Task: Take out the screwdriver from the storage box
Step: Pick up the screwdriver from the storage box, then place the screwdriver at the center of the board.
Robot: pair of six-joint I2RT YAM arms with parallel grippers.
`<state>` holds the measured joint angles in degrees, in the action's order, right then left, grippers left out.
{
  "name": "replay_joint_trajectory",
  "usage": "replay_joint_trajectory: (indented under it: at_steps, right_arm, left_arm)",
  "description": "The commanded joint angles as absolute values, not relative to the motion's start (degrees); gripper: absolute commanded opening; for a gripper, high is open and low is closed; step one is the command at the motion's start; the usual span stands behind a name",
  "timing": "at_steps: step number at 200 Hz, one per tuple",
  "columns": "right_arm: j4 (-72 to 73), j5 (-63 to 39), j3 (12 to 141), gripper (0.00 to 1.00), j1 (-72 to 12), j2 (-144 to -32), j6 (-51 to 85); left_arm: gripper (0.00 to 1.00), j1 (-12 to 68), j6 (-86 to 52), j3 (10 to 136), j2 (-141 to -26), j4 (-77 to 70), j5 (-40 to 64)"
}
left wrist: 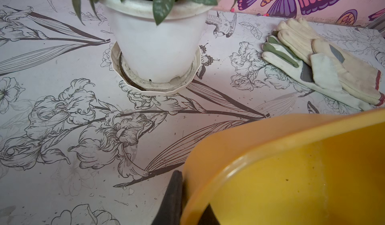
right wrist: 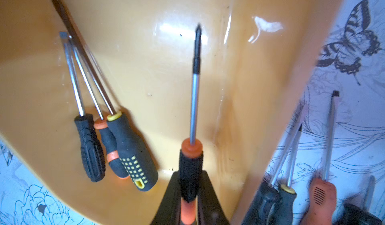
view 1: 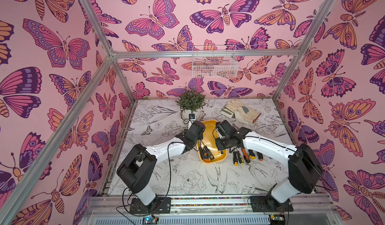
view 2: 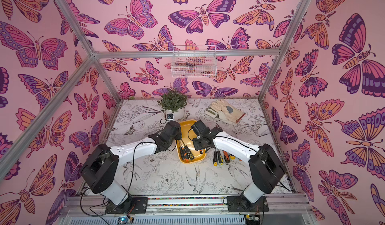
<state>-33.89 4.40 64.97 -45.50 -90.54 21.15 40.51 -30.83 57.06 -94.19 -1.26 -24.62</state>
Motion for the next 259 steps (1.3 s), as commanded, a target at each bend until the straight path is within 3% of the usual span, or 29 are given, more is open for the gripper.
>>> replay_joint_trajectory:
  at_steps: [1, 86, 140, 201, 259]
  right_arm:
    - [-39.1, 6.2, 65.8, 0.00, -45.8, -86.6, 19.3]
    - [-47.4, 8.2, 63.6, 0.00, -42.2, -78.5, 16.4]
    - [-50.5, 3.3, 61.7, 0.00, -28.0, -73.9, 12.2]
    - [-51.9, 0.1, 61.1, 0.00, -13.2, -76.2, 6.8]
    - [-51.6, -0.5, 60.3, 0.00, -6.0, -80.4, 4.5]
  left_arm:
    - [0.00, 40.3, -30.1, 57.6, -93.4, -0.5, -24.4]
    - [0.00, 40.3, -30.5, 57.1, -93.0, -0.7, -24.6]
    - [0.00, 40.3, -30.6, 57.0, -92.7, -0.8, -24.5]
    - [0.00, 40.1, -30.8, 56.4, -92.3, -1.2, -24.3]
    - [0.00, 39.8, -30.8, 56.1, -92.3, -1.7, -23.8]
